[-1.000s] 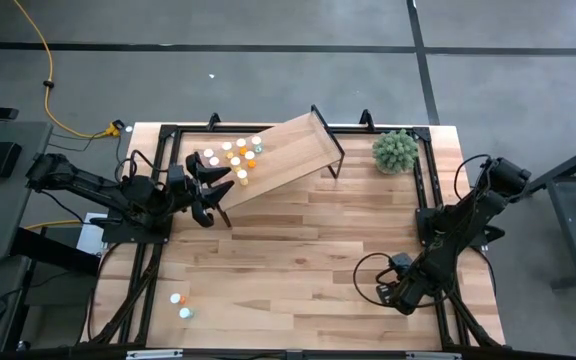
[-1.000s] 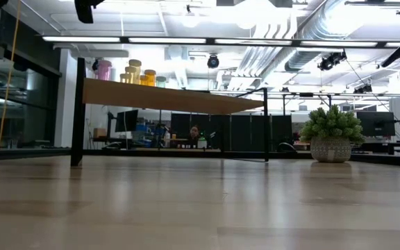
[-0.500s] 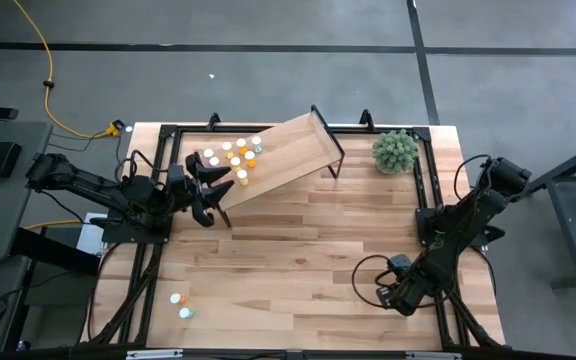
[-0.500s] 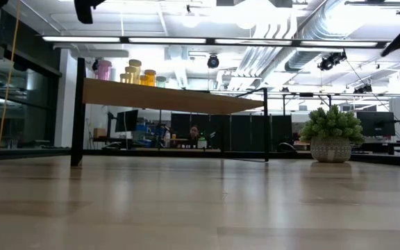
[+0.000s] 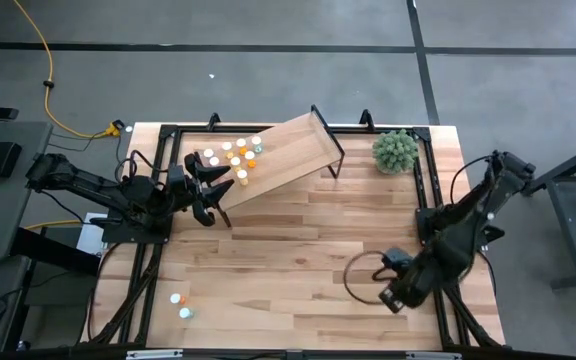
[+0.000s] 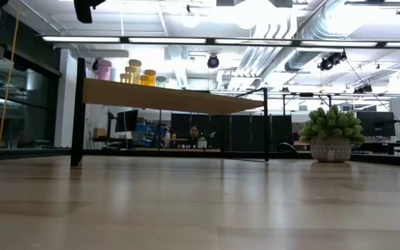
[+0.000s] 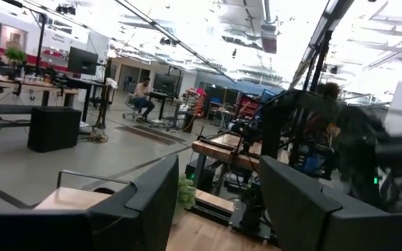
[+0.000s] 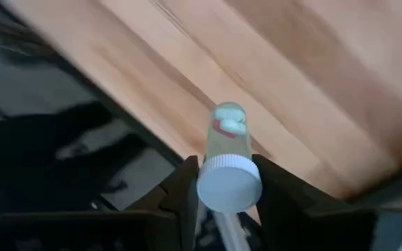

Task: Pick and place medicine bottles onto shelf by color
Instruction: Put the right blue pill bottle on the shelf aligned with the other blue pill bottle

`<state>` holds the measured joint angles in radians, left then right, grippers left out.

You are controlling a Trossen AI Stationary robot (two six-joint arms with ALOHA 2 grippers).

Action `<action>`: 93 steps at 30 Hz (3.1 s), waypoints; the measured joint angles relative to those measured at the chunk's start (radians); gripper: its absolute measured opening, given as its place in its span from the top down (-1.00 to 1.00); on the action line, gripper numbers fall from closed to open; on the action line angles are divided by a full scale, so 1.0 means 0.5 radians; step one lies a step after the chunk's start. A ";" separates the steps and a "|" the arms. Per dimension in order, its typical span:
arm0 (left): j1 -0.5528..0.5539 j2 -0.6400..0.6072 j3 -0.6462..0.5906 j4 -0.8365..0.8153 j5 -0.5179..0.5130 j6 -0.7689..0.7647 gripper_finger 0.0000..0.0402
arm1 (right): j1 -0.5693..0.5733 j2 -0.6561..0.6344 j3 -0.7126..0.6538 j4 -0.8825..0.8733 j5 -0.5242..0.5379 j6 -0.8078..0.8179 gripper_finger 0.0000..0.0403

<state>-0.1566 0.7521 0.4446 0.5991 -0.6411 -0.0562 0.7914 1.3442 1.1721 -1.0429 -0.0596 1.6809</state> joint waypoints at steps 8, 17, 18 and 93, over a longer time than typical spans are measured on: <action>0.000 -0.002 0.000 0.106 0.001 0.000 0.06 | -0.804 0.112 0.811 -0.459 0.314 -1.038 0.47; -0.003 -0.002 0.000 0.157 0.024 -0.062 0.06 | -1.596 0.712 1.713 -0.604 0.368 -2.041 0.47; -0.003 -0.002 0.000 0.158 0.025 -0.080 0.06 | -1.654 0.789 1.807 -0.608 0.367 -2.086 0.47; -0.027 0.005 0.001 0.097 0.018 -0.354 0.06 | -2.492 1.250 1.773 -0.964 0.053 -2.647 0.26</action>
<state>-0.1699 0.7544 0.4450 0.6476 -0.6323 -0.2333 -0.4545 1.9690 2.0586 -1.5249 -0.0330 0.3573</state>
